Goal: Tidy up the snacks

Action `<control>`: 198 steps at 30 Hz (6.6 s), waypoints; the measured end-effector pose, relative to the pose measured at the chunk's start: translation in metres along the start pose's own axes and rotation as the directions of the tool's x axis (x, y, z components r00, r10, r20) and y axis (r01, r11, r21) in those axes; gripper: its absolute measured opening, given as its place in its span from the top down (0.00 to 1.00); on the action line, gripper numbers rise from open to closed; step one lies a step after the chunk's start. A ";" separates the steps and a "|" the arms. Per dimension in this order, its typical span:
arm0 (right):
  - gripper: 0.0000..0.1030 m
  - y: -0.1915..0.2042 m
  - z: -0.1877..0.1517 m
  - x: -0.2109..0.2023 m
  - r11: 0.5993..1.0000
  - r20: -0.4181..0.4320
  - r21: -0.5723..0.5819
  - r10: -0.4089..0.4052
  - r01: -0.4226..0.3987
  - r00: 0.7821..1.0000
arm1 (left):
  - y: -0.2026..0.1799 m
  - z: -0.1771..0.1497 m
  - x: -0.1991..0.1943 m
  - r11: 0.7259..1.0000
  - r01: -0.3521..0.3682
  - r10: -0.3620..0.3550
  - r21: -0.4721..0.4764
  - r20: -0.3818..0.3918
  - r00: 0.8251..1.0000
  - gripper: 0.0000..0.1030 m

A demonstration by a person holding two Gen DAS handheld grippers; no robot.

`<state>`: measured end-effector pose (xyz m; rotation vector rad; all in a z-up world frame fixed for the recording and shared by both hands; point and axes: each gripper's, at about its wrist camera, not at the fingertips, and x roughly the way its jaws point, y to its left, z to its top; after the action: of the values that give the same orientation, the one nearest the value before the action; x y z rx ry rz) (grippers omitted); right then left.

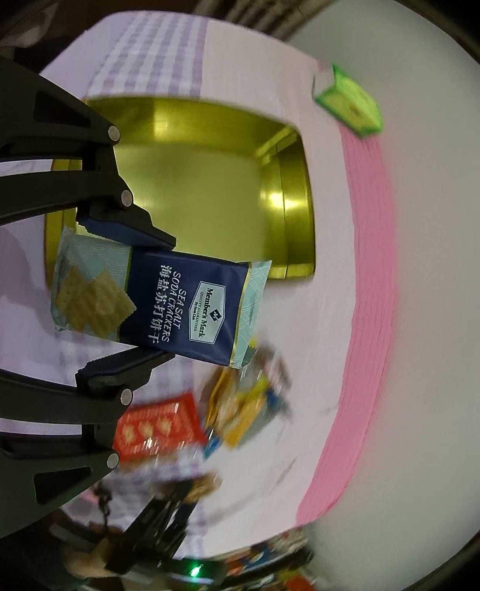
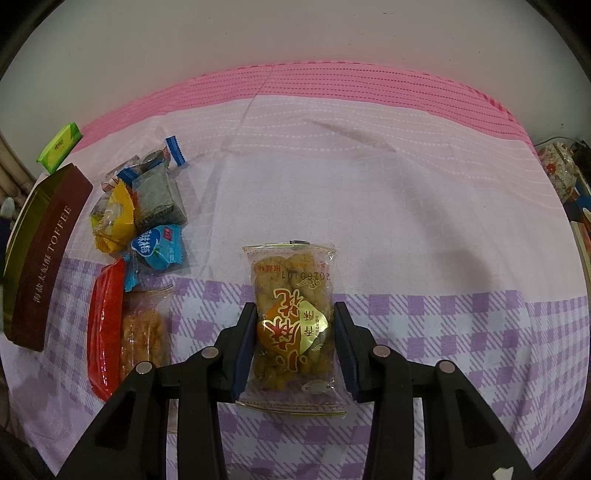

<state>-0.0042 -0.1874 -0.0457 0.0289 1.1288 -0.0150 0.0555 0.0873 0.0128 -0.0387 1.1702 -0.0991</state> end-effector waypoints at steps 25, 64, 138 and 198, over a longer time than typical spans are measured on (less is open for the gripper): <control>0.63 0.007 0.004 0.005 0.998 -0.027 0.017 -0.061 0.061 0.998 | 0.088 -0.029 0.057 0.980 -0.198 0.196 -0.004 -0.123 0.973 0.49; 0.65 0.089 0.034 -0.054 1.000 0.088 0.018 0.000 -0.001 0.996 | 0.143 -0.054 -0.027 0.964 -0.175 0.198 -0.200 0.102 0.975 0.41; 0.62 0.297 0.040 -0.042 0.935 -0.008 -0.308 0.180 -0.174 0.984 | 0.227 -0.086 -0.028 0.850 -0.310 0.346 -0.426 0.006 0.938 0.32; 0.67 0.064 -0.005 0.000 0.998 -0.058 -0.060 -0.012 0.008 0.998 | -0.003 -0.041 -0.026 1.000 -0.014 0.014 -0.018 0.022 1.000 0.29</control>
<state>-0.0070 -0.1237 -0.0469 -0.0297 1.1867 0.0108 0.0070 0.0877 0.0211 -0.0470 1.1491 -0.0755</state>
